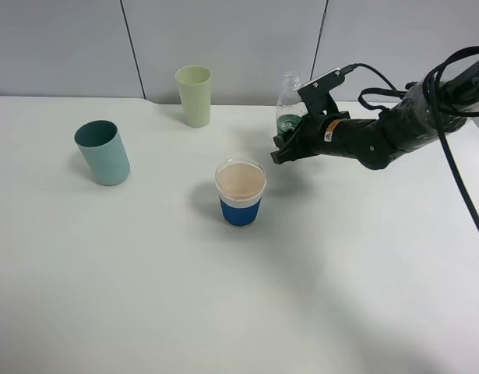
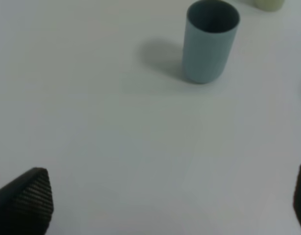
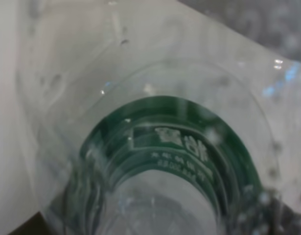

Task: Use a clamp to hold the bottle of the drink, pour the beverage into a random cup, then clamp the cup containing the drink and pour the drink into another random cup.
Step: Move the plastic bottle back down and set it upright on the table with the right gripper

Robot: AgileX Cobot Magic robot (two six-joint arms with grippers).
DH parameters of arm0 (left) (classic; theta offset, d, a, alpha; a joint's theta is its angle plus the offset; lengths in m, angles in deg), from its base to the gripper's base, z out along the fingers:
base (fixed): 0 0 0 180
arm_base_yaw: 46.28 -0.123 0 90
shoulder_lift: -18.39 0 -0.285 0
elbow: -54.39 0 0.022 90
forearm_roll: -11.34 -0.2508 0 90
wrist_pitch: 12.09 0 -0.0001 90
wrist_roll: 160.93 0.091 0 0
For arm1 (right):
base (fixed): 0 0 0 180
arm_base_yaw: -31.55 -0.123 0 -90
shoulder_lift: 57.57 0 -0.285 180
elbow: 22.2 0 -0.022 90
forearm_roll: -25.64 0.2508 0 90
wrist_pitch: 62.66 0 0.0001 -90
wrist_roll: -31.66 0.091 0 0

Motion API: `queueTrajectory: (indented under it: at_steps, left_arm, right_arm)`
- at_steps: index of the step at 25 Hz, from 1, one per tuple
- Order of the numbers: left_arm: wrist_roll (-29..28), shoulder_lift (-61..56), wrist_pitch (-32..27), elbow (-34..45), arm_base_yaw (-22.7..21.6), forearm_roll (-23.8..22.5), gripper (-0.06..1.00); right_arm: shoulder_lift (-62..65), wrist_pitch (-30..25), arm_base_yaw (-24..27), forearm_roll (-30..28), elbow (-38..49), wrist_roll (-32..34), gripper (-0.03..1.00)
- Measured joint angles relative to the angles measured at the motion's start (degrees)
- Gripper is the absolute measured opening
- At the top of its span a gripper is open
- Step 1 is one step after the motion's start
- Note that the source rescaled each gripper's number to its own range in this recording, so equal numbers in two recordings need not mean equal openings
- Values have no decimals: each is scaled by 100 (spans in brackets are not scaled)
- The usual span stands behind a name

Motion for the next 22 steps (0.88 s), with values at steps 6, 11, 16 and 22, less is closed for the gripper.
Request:
queueTrajectory:
  at_steps: [6,11,16,22]
  left_arm:
    - [-2,0,0,0,0,0,100]
    - [-2,0,0,0,0,0,100]
    - [-2,0,0,0,0,0,100]
    - [-2,0,0,0,0,0,100]
  right_arm:
    - [-24,175,0,28,0,5,32]
    - [-33,503,0,57,0,161,92]
    - [-19,510,0,62,0,393,100]
    - [320,259,0,62,5,910,100]
